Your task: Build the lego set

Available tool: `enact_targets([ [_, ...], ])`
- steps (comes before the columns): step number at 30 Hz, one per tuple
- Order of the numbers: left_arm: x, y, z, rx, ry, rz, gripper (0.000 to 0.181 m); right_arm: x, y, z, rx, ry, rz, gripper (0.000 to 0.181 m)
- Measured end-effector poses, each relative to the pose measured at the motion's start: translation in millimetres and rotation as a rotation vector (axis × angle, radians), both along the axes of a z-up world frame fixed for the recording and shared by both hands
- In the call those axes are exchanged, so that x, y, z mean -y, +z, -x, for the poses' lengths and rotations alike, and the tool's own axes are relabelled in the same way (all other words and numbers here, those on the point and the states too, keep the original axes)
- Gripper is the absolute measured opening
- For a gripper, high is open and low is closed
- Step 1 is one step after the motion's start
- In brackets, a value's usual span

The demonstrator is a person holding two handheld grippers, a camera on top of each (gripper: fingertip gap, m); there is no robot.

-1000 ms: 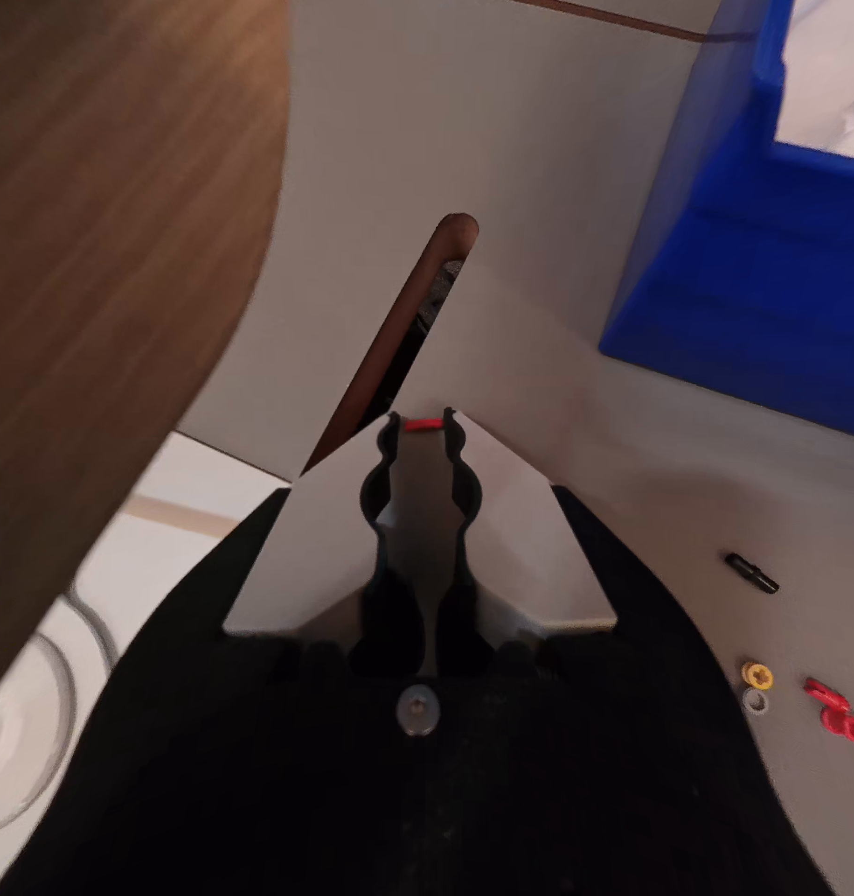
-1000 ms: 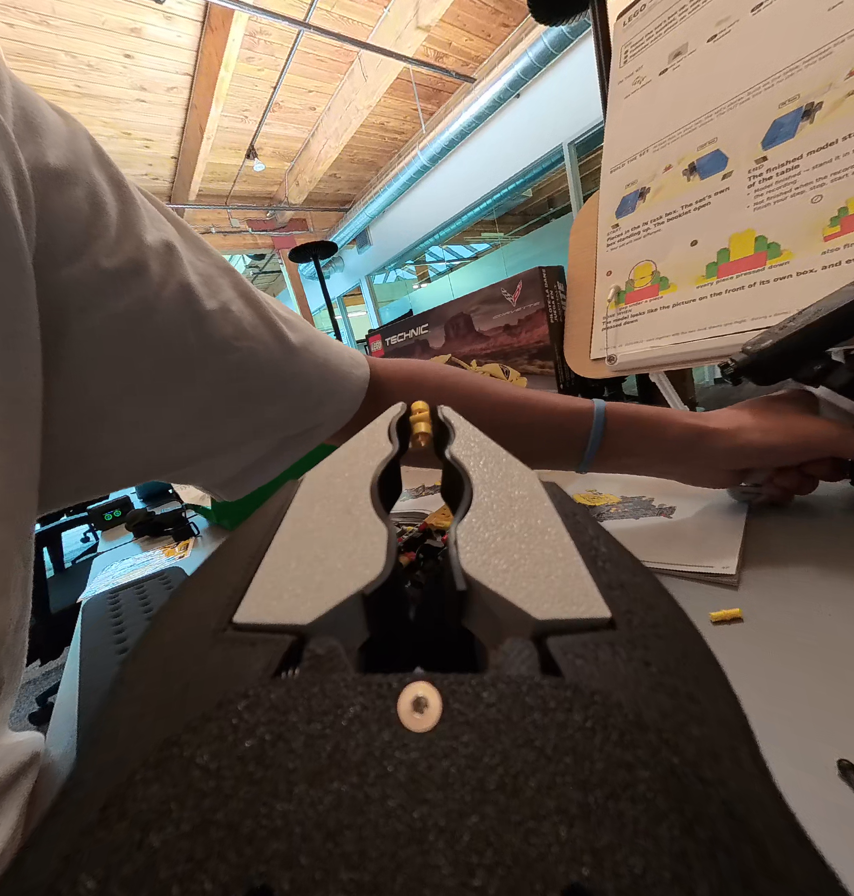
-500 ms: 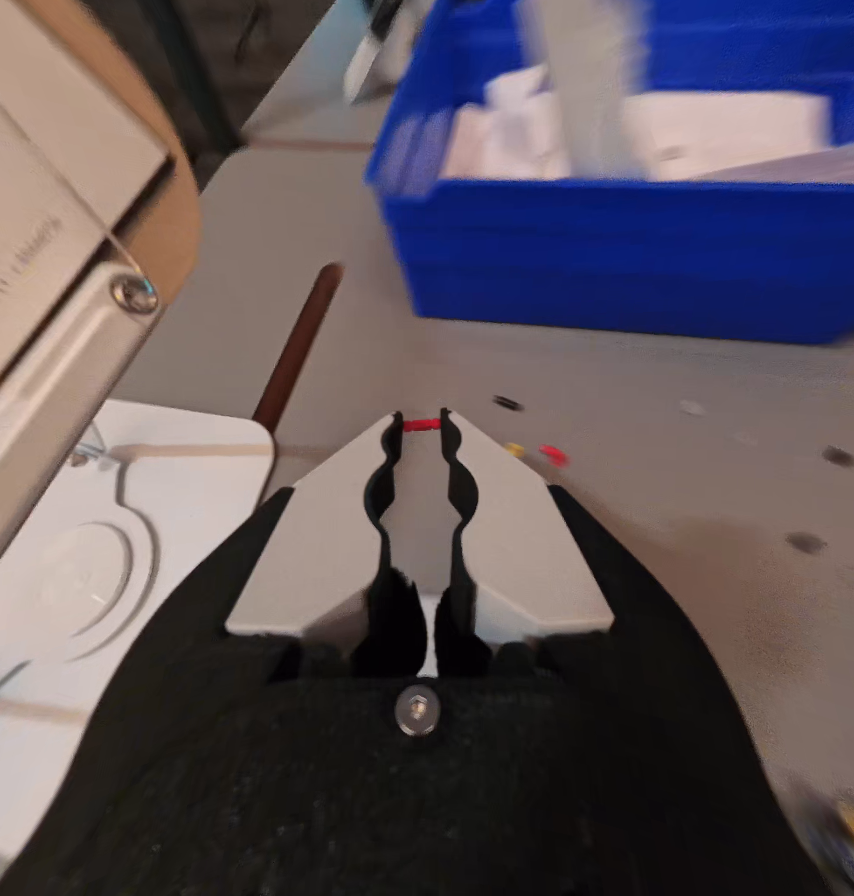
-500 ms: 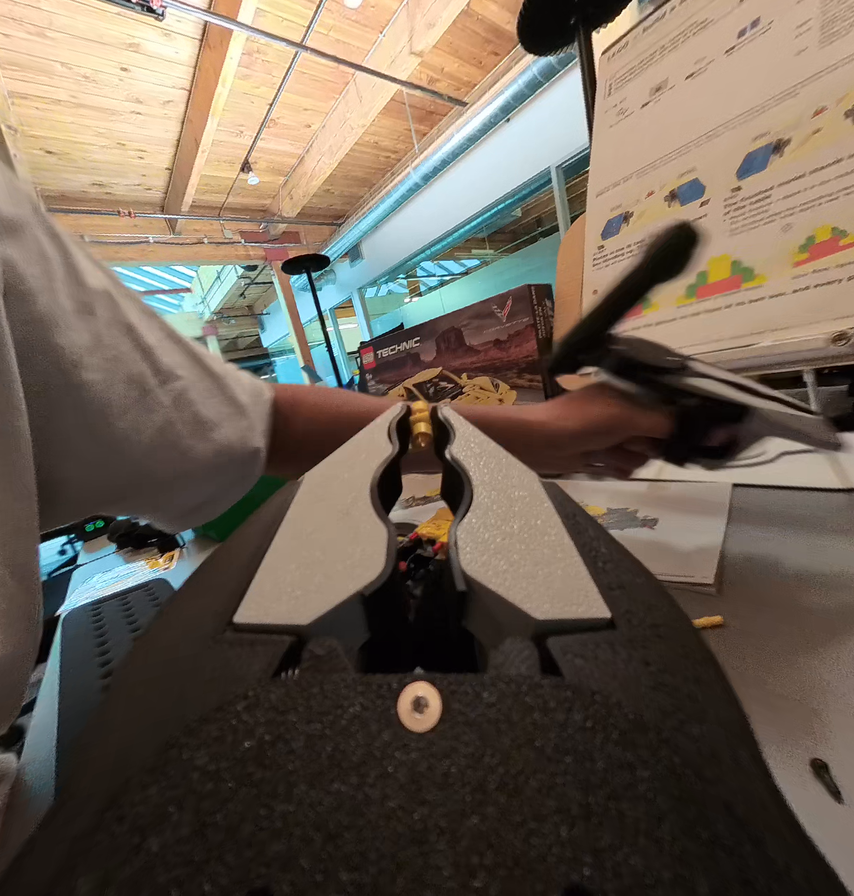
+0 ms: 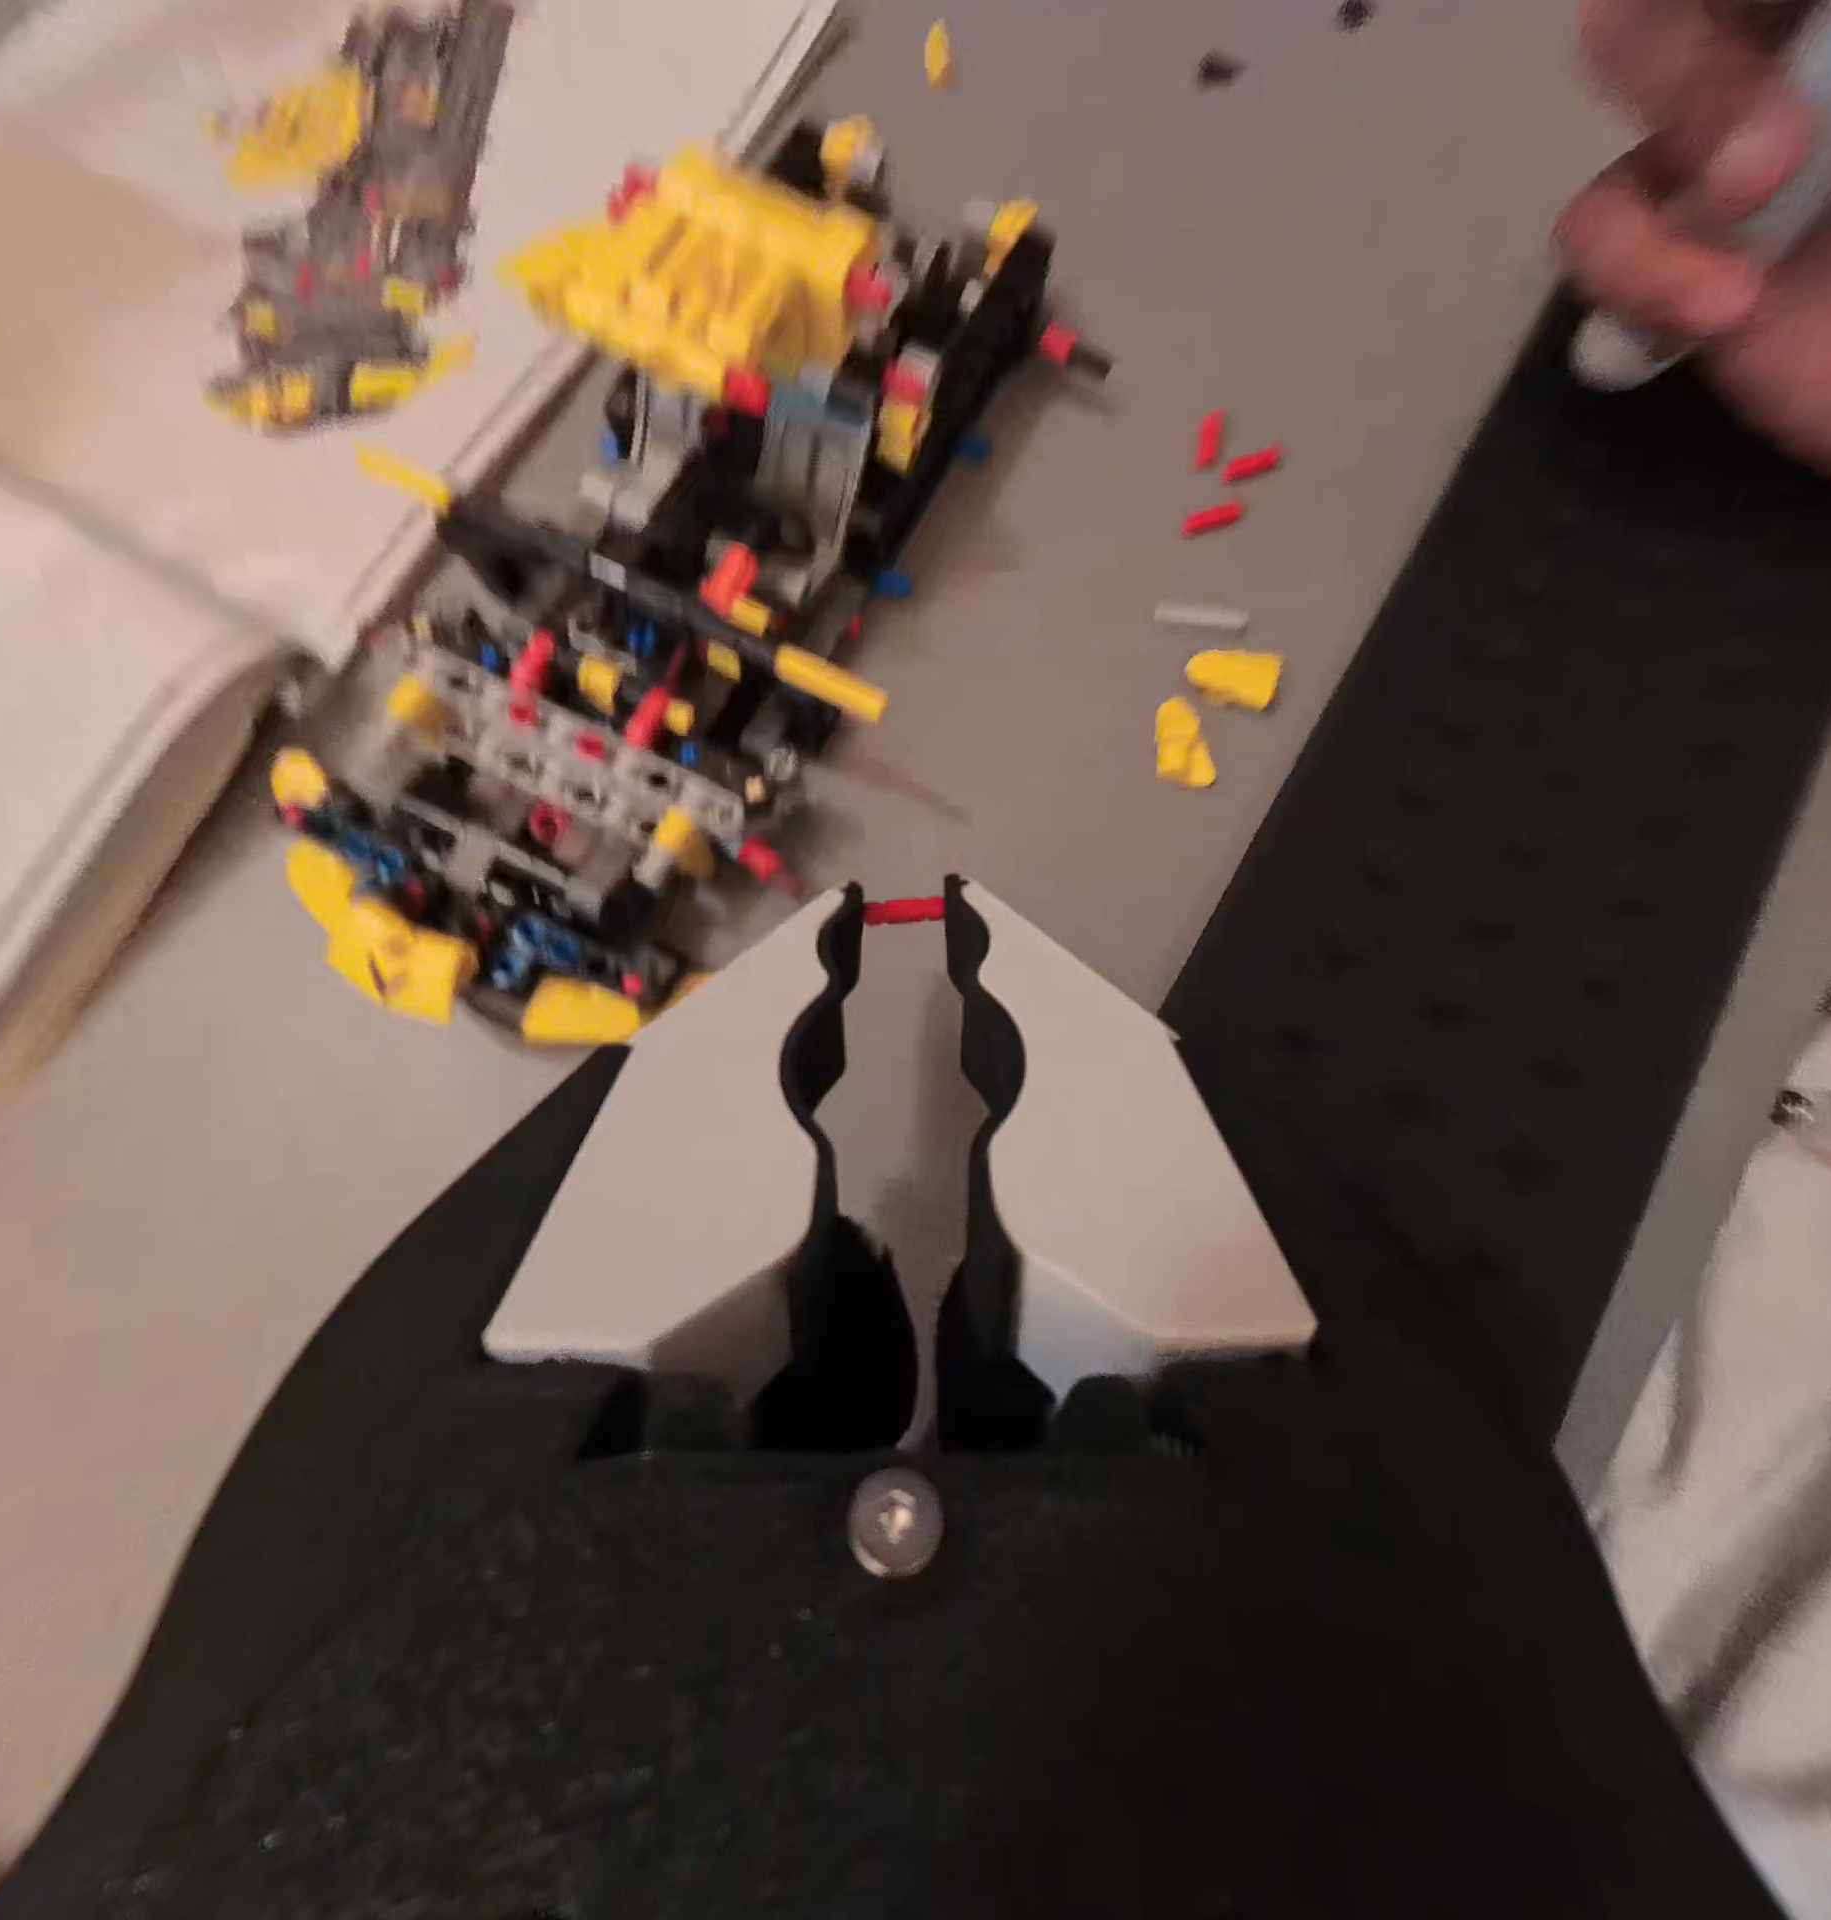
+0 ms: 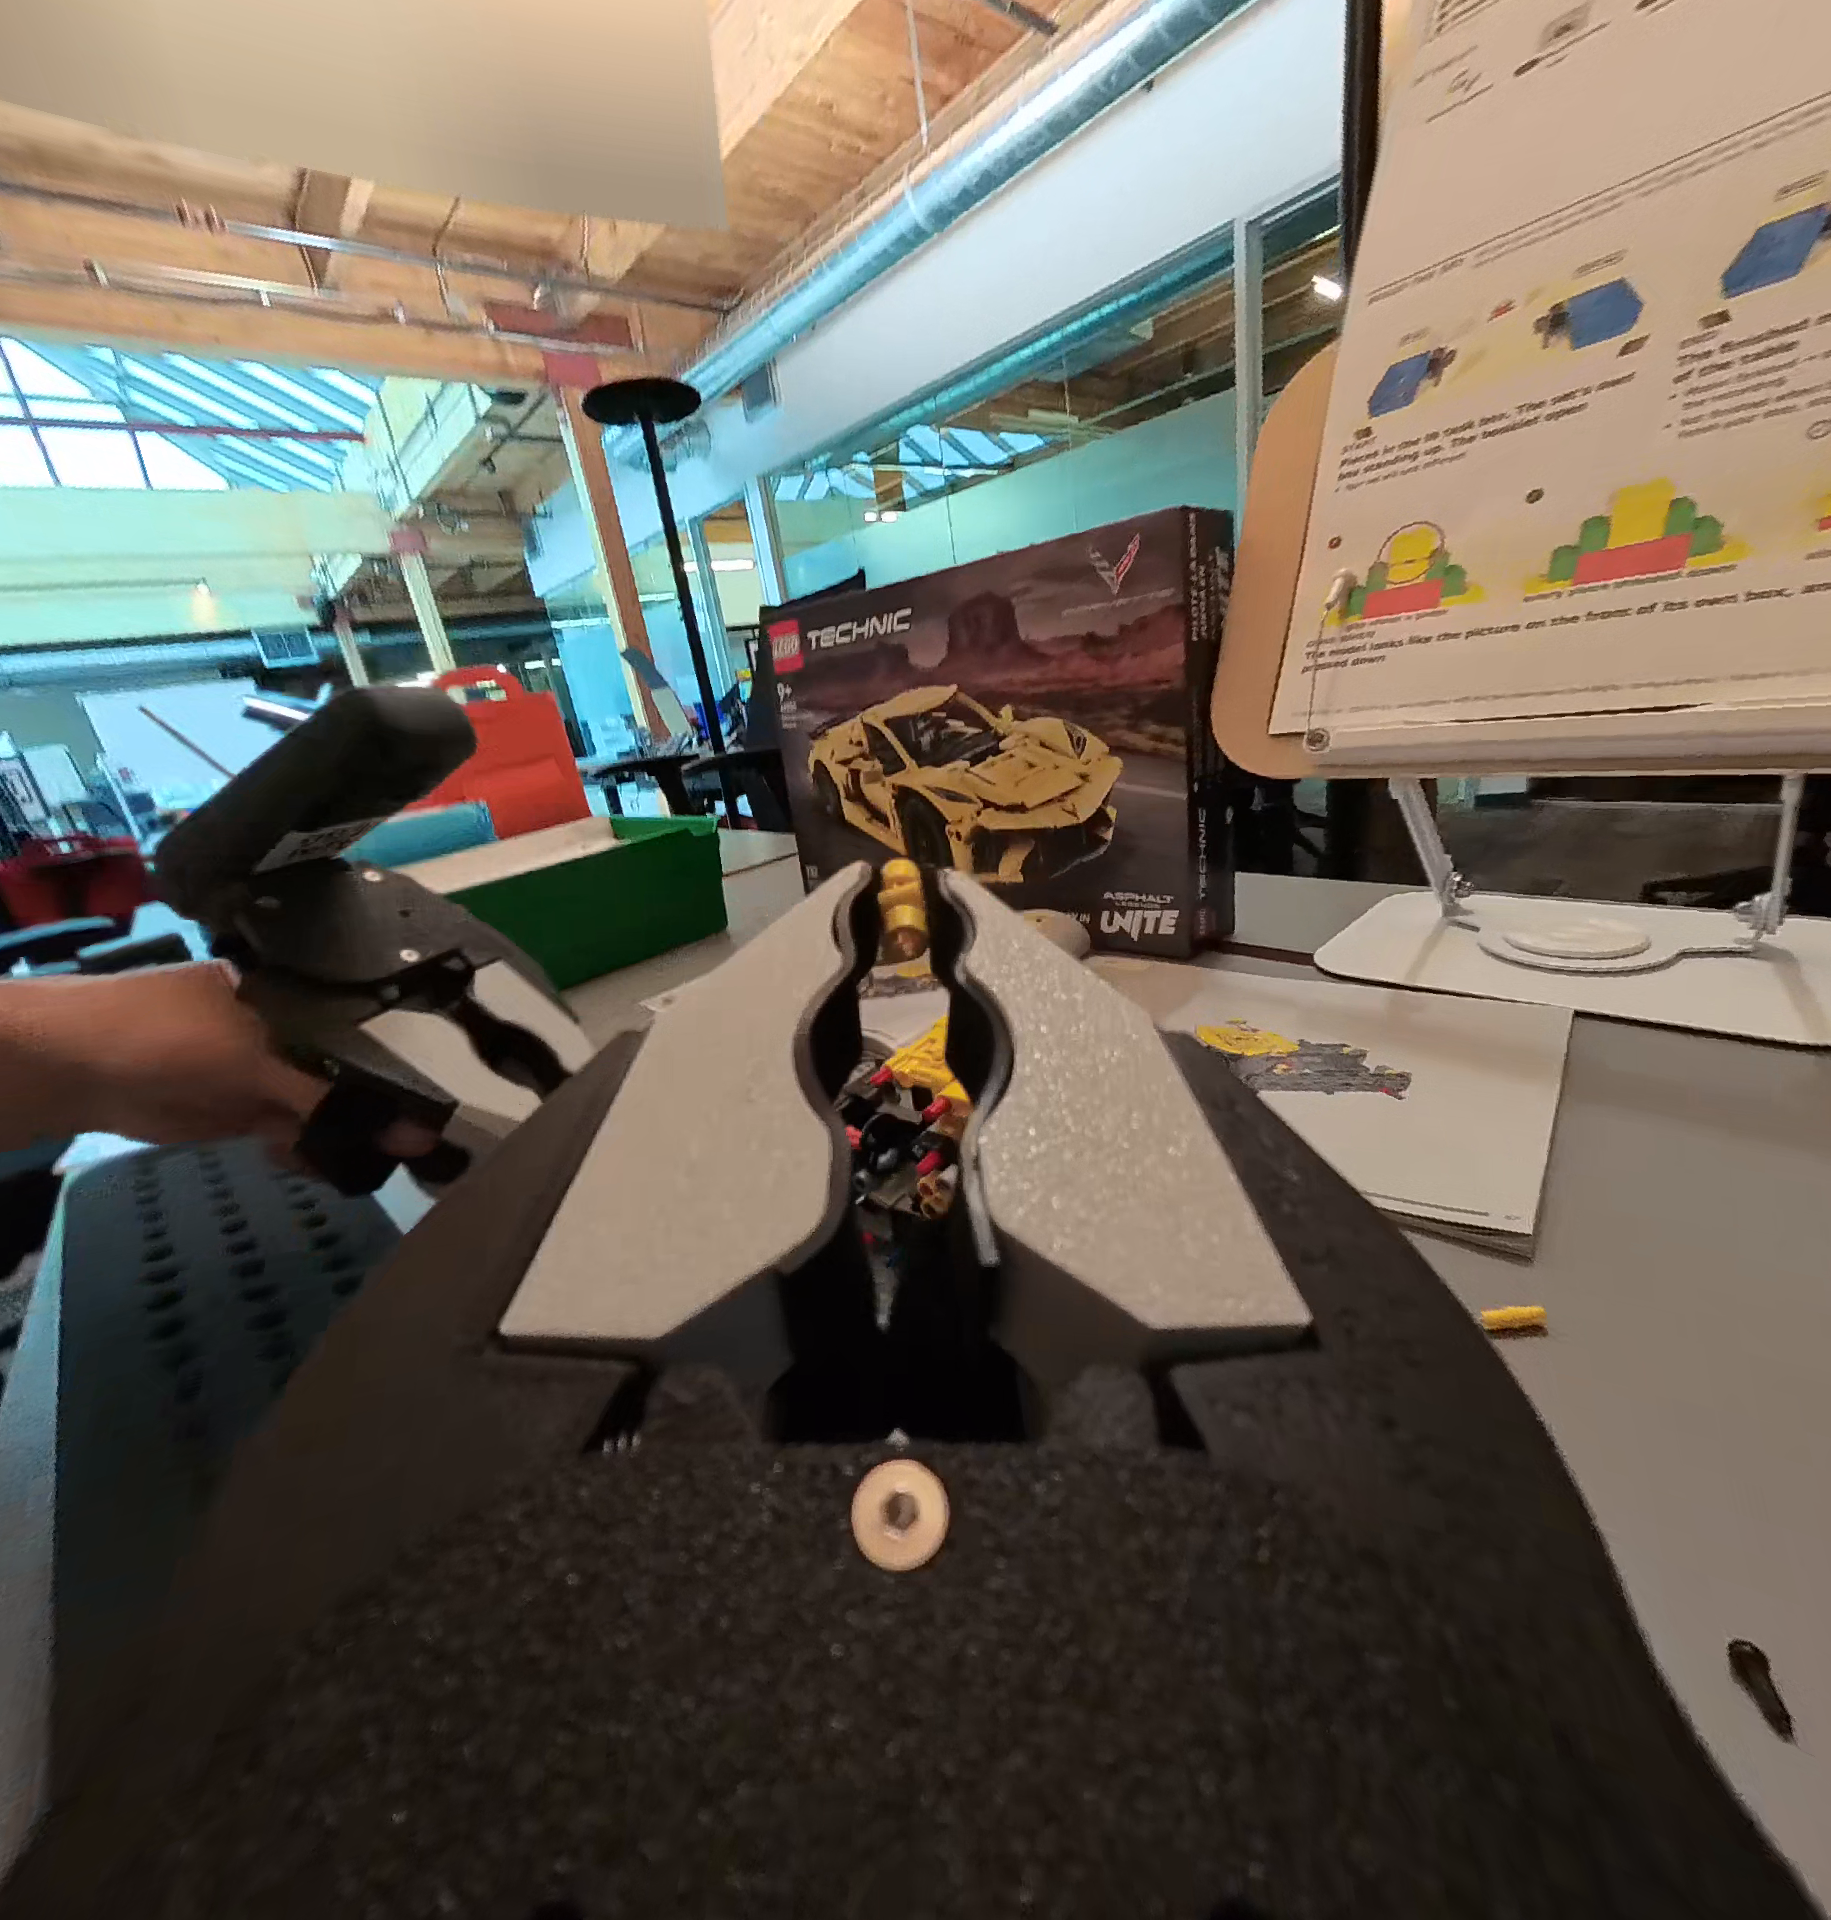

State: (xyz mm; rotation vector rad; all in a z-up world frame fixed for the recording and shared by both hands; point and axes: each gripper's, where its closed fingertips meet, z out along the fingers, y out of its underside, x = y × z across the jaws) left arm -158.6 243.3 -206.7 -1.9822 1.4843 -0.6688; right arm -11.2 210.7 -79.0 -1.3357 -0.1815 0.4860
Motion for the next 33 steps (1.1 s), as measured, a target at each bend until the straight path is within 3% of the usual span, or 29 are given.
enact_targets([
  [4,-2.4,-23.8,10.3,-0.025,0.102,0.010,0.015,-0.9,-3.2,8.4,0.057,0.007,0.002,0.008],
  [10,11.9,-30.6,8.3,-0.045,-0.001,0.109,0.026,-2.1,-7.4,15.7,0.072,0.041,0.019,0.008],
  [12,19.1,-25.3,8.1,-0.017,-0.125,0.125,0.027,-2.7,-9.1,18.0,0.082,0.049,0.025,0.008],
  [16,21.1,9.2,18.7,0.166,-0.513,-0.052,0.028,-4.2,-13.1,22.4,0.102,0.061,0.038,0.008],
  [20,21.3,-0.6,32.4,0.105,-0.774,-0.043,0.029,-4.8,-11.0,19.1,0.059,0.073,0.039,0.007],
  [25,4.6,-19.7,23.1,-0.011,-0.871,-0.031,0.029,-5.6,-12.0,20.6,0.054,0.091,0.044,0.008],
  [29,9.9,-24.8,18.4,-0.017,-0.947,0.015,0.018,-5.6,-15.4,27.2,0.091,0.107,0.047,0.008],
  [33,9.3,-28.1,19.2,-0.034,-0.983,-0.058,0.007,-5.9,-17.0,29.7,0.099,0.120,0.053,0.008],
])
